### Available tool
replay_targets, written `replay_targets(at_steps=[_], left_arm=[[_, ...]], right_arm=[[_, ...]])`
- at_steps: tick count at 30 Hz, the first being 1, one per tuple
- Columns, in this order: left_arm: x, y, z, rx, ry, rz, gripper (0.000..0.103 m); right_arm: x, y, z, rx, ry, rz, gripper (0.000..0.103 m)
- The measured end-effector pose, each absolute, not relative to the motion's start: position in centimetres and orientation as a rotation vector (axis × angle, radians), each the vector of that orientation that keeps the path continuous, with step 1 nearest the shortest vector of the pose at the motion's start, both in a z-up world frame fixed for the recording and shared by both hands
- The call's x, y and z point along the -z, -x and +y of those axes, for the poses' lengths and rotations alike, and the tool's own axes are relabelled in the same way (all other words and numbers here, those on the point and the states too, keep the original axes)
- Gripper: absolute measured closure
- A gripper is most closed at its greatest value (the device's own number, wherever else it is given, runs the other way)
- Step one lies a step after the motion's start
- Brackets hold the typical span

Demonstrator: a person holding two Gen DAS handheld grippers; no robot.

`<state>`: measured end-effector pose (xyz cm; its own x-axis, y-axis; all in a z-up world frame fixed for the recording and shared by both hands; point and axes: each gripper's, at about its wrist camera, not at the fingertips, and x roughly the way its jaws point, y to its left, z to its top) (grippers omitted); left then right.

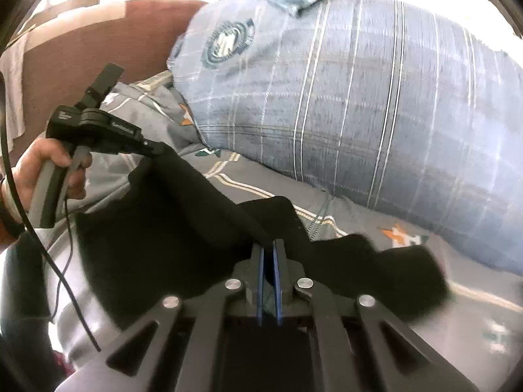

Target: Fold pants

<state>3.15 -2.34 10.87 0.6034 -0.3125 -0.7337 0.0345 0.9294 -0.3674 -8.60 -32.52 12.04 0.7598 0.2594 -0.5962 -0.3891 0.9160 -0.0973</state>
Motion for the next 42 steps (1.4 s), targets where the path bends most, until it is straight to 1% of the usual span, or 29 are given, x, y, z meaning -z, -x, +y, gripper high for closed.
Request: replay_targets(at_steps=[2, 5, 8, 11, 12, 13, 14, 15, 16, 18, 19, 22, 25, 29, 33, 34, 36, 39, 40, 42], left_arm=[[-11.0, -0.6, -2.0, 0.22, 0.344, 0.891, 0.095], [-9.3, 2.2, -1.1, 0.215, 0.368, 0.921, 0.095], [-7.2, 4.4, -1.0, 0.184, 0.343, 0.949, 0.095], [-5.0, 5.5, -0.2, 0.181, 0.393, 0.992, 0.094], [-4.6, 5.8, 0.1, 0.174, 0.412, 1.002, 0.088], [-4.4, 6.1, 0.5, 0.165, 0.427, 1.002, 0.077], [-4.5, 6.5, 1.0, 0.163, 0.44, 0.987, 0.07], [-4.7, 6.7, 1.4, 0.163, 0.451, 0.973, 0.053], [-5.0, 6.9, 1.8, 0.162, 0.467, 0.958, 0.04], [-5.6, 7.3, 2.9, 0.16, 0.52, 0.919, 0.031], [-5.8, 7.4, 3.4, 0.151, 0.537, 0.903, 0.03], [-5.8, 7.0, 3.6, 0.113, 0.507, 0.899, 0.029], [-5.1, 6.1, 3.3, 0.083, 0.458, 0.936, 0.029], [-4.7, 5.3, 2.7, 0.055, 0.388, 0.96, 0.029], [-5.3, 5.7, 2.5, 0.053, 0.328, 0.934, 0.029], [-5.3, 5.8, 2.5, 0.059, 0.33, 0.942, 0.029], [-5.5, 6.2, 2.8, 0.077, 0.361, 0.945, 0.029], [-5.8, 6.8, 2.7, 0.096, 0.403, 0.948, 0.029], [-5.7, 6.9, 2.5, 0.108, 0.413, 0.956, 0.027], [-5.4, 6.8, 1.9, 0.117, 0.41, 0.968, 0.024]], right_arm=[[-12.6, 10.9, -32.5, -0.367, 0.222, 0.605, 0.099], [-12.0, 13.5, -32.4, -0.385, 0.22, 0.626, 0.099], [-9.6, 15.1, -31.8, -0.393, 0.226, 0.688, 0.099], [-6.8, 15.4, -31.8, -0.386, 0.182, 0.755, 0.099], [-6.1, 15.3, -31.8, -0.377, 0.176, 0.773, 0.099], [-5.5, 15.2, -31.7, -0.372, 0.174, 0.789, 0.099], [-5.3, 15.3, -31.7, -0.37, 0.173, 0.793, 0.096], [-5.3, 15.4, -31.7, -0.374, 0.172, 0.794, 0.093], [-5.7, 15.6, -31.7, -0.377, 0.169, 0.794, 0.091], [-6.2, 15.6, -31.8, -0.399, 0.165, 0.805, 0.081], [-6.7, 15.9, -31.8, -0.416, 0.164, 0.802, 0.077], [-8.1, 16.3, -31.5, -0.482, 0.127, 0.765, 0.076], [-8.7, 16.1, -29.5, -0.552, 0.116, 0.715, 0.07], [-7.2, 14.1, -25.5, -0.6, 0.132, 0.714, 0.07], [-3.8, 12.1, -22.9, -0.616, 0.079, 0.808, 0.069], [-3.4, 12.3, -22.6, -0.606, 0.09, 0.806, 0.069], [-3.4, 13.0, -22.3, -0.599, 0.115, 0.774, 0.068], [-4.1, 13.5, -22.1, -0.617, 0.136, 0.743, 0.063], [-4.3, 13.5, -22.0, -0.625, 0.145, 0.733, 0.06], [-4.1, 12.9, -21.2, -0.63, 0.169, 0.731, 0.06]])
